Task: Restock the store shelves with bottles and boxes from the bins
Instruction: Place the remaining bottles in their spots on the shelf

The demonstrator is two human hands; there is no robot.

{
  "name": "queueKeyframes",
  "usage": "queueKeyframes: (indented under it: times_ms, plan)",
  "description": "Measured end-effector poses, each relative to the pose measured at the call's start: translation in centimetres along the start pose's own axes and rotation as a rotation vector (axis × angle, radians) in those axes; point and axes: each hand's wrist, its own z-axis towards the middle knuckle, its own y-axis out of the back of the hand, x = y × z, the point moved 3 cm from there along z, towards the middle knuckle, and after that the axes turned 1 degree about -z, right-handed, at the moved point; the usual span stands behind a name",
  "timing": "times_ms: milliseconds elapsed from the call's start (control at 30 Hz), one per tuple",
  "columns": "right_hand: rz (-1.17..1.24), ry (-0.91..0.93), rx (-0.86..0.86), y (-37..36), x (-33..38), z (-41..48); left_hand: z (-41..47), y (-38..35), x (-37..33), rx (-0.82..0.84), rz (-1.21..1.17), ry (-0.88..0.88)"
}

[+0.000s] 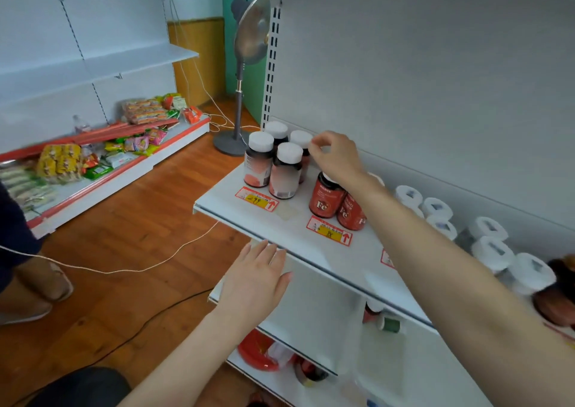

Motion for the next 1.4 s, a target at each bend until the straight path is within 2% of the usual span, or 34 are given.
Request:
queueKeyframes:
  times_ms: [133,267,500,767,1067,1233,1400]
  plan:
    - [-0.033,-0.018,-0.022,1.6,-1.2,-5.9,-3.8,-0.1,-3.6,-0.011,-0.078,-0.08]
    - [-0.023,-0.045,-0.048,3.7,-3.6,-12.4,-7.3,-1.6,-8.0,0.052,-0.129,-0.173]
    - [-0.073,-0.191,-0.094,9.4,-9.1,-21.6,-10.6,-2.5,-15.2,0.123,-0.196,-0.309]
    - [-0.084,-0.273,-0.148,14.6,-15.7,-30.6,-11.8,-6.1,-22.2,0.219,-0.219,-0.364]
    - [-0.085,-0.24,-0.006,16.5,-22.8,-37.0,-13.1,-9.0,-29.3,0.318,-0.173,-0.244]
    - [-0.09,-0.212,0.188,12.0,-26.3,-37.6,-13.7,-10.9,-28.7,0.389,-0.134,-0.14]
    - [-0.103,-0.242,0.327,5.8,-30.1,-35.8,-12.3,-14.7,-24.8,0.428,-0.133,0.009]
